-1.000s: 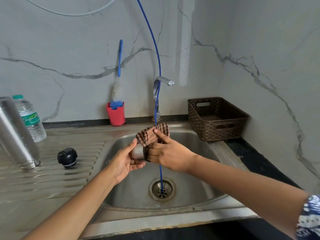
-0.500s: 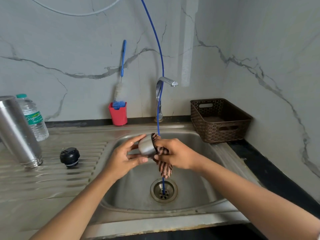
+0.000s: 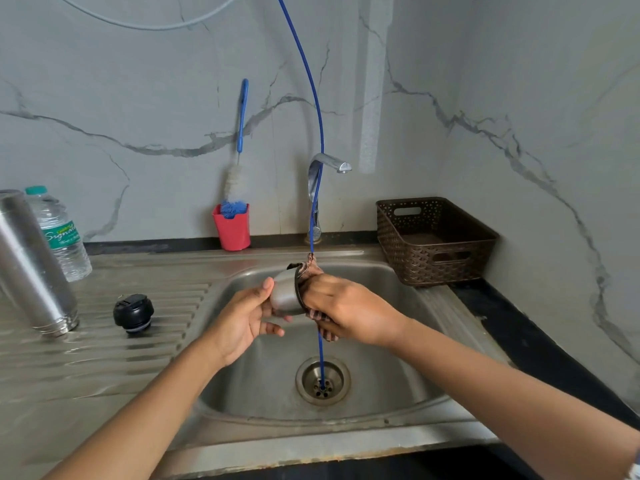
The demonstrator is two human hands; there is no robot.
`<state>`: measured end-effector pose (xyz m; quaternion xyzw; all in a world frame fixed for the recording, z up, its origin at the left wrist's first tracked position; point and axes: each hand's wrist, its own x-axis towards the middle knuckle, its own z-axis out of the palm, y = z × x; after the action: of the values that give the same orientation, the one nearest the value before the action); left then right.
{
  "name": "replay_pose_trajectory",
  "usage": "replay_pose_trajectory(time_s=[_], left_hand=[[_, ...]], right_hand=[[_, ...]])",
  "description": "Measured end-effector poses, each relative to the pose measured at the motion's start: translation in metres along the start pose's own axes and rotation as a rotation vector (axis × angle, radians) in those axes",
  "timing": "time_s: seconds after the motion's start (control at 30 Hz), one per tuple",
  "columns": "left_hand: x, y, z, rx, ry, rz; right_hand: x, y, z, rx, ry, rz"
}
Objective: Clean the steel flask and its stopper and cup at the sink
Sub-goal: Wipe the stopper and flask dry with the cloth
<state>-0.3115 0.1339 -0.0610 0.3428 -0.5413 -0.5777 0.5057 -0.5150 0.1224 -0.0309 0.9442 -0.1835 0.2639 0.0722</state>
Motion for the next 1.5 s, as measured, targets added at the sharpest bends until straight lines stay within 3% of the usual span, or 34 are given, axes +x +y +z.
replay_pose_trajectory(time_s=[0.1,0.23,0.33,0.47,0.57,0.7,0.77,0.83,0.9,1.07,1.17,1.27,1.4,1.5], left_hand=[[-0.001,-0.003,-0.003,0.203,0.074,0.126],[-0.004,-0.006,-0.013,0.462,-0.016,0.346],[-0.003,-0.002,-0.01,0.337,-0.038,0.316],[-0.003,0.002,-0.005,0.051,-0.054,0.102],[-0.002,0.0,0.0,0.058,-0.029,0.06],[-0.002,-0.006,-0.008,0.553,0.071,0.357],[-0.002,-0.007,-0.013,0.78,0.077,0.587],[-0.004,-0.003,-0.011,0.883,0.085,0.703],[-0.004,-0.001,-0.008,0.863,0.084,0.665],[-0.002,-0.001,-0.014,0.459,-0.078,0.219],[-0.002,-0.001,-0.011,0.41,-0.124,0.159],[-0.002,-0.001,-0.013,0.468,-0.061,0.196],[-0.001,0.005,-0.024,0.301,0.079,0.294],[-0.003,0.006,-0.02,0.366,0.066,0.313]], right_hand=[[0.003,0.001,0.009,0.098,0.052,0.154],[0.005,-0.005,0.016,0.233,0.09,0.253],[0.006,-0.004,0.011,0.201,0.062,0.2],[0.004,0.004,-0.003,0.093,-0.071,0.03],[0.001,0.007,-0.006,0.038,-0.081,0.012],[0.002,0.005,-0.001,0.116,0.022,0.127],[0.004,0.002,0.0,0.122,-0.017,0.122],[0.006,0.001,-0.001,0.098,-0.067,0.091],[0.006,0.0,-0.002,0.055,-0.118,0.052],[0.001,0.001,-0.014,-0.034,-0.222,-0.132],[0.0,0.003,-0.021,-0.127,-0.215,-0.254],[-0.005,0.004,-0.034,0.007,-0.142,-0.079],[-0.021,0.015,-0.058,0.182,0.24,0.326],[-0.022,0.011,-0.066,0.181,0.37,0.435]])
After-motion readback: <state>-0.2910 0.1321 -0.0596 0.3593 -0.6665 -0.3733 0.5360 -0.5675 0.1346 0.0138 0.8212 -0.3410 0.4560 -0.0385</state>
